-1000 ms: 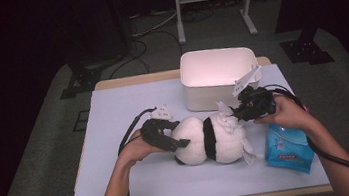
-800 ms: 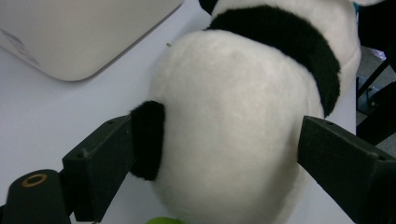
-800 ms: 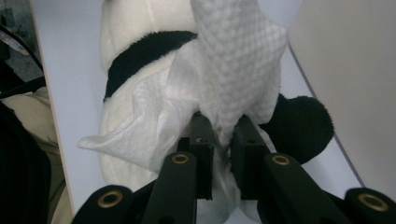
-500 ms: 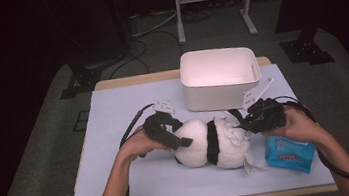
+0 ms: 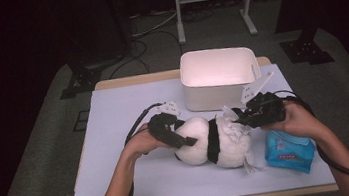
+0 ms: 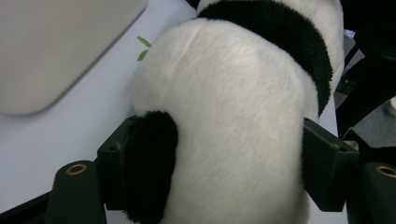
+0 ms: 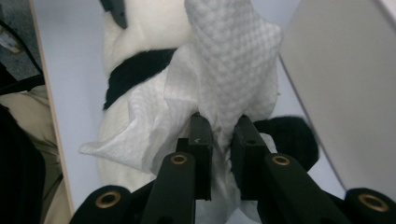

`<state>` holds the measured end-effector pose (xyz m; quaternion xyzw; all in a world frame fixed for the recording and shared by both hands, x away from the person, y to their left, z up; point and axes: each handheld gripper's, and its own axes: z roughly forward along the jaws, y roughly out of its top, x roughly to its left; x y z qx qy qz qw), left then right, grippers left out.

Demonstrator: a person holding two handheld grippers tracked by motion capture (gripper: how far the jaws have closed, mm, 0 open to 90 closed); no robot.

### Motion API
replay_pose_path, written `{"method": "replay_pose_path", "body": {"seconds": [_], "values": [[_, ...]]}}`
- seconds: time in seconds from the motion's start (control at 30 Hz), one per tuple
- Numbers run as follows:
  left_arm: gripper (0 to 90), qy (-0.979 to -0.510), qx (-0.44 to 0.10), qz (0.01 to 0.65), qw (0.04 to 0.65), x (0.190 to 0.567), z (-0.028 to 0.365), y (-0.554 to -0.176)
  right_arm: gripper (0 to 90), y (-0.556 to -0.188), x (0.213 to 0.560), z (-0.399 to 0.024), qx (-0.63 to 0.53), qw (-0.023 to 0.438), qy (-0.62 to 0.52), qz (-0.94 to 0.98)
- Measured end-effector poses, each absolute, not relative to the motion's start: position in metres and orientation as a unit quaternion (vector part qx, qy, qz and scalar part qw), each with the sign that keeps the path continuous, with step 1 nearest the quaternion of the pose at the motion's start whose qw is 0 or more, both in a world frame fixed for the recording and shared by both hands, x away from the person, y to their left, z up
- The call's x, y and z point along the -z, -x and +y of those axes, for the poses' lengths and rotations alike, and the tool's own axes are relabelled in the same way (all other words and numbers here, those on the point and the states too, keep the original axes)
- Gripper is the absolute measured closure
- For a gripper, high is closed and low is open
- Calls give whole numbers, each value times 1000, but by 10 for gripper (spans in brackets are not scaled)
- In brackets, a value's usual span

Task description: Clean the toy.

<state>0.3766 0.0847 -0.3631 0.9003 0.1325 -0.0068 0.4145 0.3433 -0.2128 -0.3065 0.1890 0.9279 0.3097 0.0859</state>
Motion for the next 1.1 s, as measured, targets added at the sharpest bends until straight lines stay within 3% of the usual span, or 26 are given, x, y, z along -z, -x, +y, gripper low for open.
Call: {"method": "replay_pose_path", "body": {"seconds": [0.4, 0.53, 0.77, 1.1], "values": [[288, -898, -65, 111, 421, 344, 91, -382, 795, -391, 297, -202, -293, 83, -216, 928], [261, -902, -49, 120, 413, 353, 92, -379, 797, -391, 305, -195, -280, 66, -211, 934], [99, -908, -11, 143, 393, 360, 96, -372, 801, -372, 312, -187, -284, 55, -186, 939], [33, -914, 32, 144, 379, 359, 92, -372, 801, -348, 315, -184, -297, 52, -157, 941]]}}
